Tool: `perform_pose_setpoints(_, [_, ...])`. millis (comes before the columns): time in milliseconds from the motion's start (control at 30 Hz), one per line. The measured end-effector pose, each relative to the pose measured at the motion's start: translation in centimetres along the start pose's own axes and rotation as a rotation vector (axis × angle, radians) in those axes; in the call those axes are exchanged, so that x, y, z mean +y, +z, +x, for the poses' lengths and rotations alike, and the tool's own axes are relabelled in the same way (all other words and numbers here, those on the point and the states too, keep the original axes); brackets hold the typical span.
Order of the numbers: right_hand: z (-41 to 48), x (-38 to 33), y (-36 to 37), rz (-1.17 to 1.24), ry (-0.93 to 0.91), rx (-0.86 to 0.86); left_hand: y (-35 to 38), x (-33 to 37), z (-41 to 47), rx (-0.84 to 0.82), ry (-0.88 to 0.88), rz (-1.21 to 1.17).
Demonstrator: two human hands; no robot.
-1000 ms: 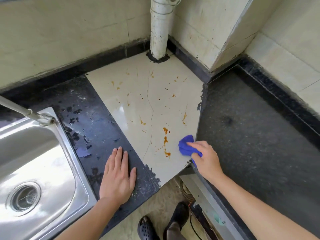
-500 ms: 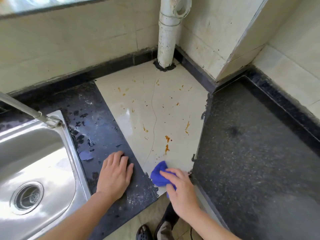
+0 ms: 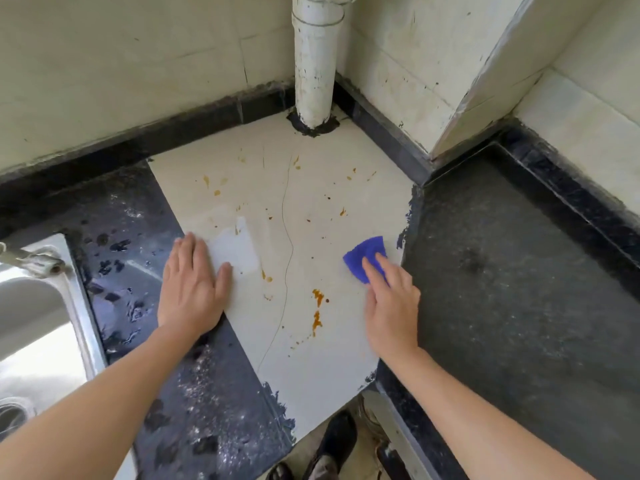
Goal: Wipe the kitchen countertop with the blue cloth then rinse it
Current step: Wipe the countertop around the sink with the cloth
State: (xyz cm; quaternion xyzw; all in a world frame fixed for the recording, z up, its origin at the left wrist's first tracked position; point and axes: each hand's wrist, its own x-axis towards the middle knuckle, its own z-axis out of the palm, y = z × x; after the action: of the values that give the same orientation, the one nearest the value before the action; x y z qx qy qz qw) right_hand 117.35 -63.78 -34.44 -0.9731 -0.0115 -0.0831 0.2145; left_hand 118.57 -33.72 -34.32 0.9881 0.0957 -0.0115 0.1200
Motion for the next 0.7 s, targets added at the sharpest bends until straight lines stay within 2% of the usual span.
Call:
perform_pose_setpoints(67, [-3.3, -1.7, -1.2, 0.115, -0.129, -0.132, -0.2, 0.0, -0.2, -0.005, 0.0, 0.002])
perform_pose_setpoints(133, [-4.9, -2.9, -2.6, 0.313, -0.166, -0.356, -0.4, 0.1, -0.3, -0.008, -0.007, -0.002])
perform_pose_setpoints(200, [-2.7, -3.3, -4.5, 0.621, 0.026, -0.582, -0.6, 0.3, -0.3, -0.011, -0.013, 0.004])
perform_pose_setpoints(233, [-0.4, -3.0, -5.1, 0.728, 0.153, -0.604, -0.5, 0.2, -0.2, -0.009, -0.014, 0.004])
perform_pose_setpoints(300, [5.4, -0.6, -5.3, 0.689, 0.294, -0.366, -0.3, 0.1, -0.1, -0.002, -0.01, 0.004])
perform_pose_setpoints(367, [11.0, 1.7, -4.6, 0.458, 0.311, -0.115, -0.2, 0.0, -0.1, 0.007, -0.014, -0.006])
perform_pose_setpoints(433, [12.9, 2.5, -2.2, 0.2, 0.318, -0.006, -0.1, 0.0, -0.2, 0.01, -0.009, -0.009])
perform_pose_setpoints(500, [10.9, 0.7, 0.4, 0.04, 0.207, 0.08, 0.0, 0.0, -0.2, 0.016, -0.012, -0.018])
perform_pose_setpoints(600, [5.7, -2.6, 1.5, 0.141, -0.056, -0.001, -0.2, 0.0, -0.2, 0.012, -0.032, -0.038])
perform_pose_setpoints(700, [2.8, -4.6, -0.5, 0.357, -0.103, -0.313, -0.4, 0.1, -0.3, 0.006, -0.025, -0.036])
